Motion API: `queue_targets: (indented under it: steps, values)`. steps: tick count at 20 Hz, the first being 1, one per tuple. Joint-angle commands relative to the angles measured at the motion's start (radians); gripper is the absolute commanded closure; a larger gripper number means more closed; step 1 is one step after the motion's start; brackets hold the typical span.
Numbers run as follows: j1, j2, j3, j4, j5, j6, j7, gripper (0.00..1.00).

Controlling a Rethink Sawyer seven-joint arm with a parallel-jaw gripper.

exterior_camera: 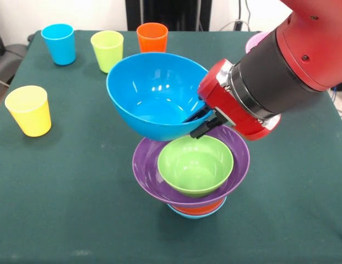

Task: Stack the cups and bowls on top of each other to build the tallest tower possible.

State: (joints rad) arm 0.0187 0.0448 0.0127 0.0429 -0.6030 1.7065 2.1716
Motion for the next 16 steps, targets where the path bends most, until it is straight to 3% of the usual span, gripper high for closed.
queue_targets:
  steps: [1, 16]
  values:
    - [0.033, -0.014, 0.094, -0.011, -0.021, -0.006, -0.155, 1.00]
    - [0.056, 0.022, 0.116, -0.043, -0.047, -0.028, -0.101, 1.00]
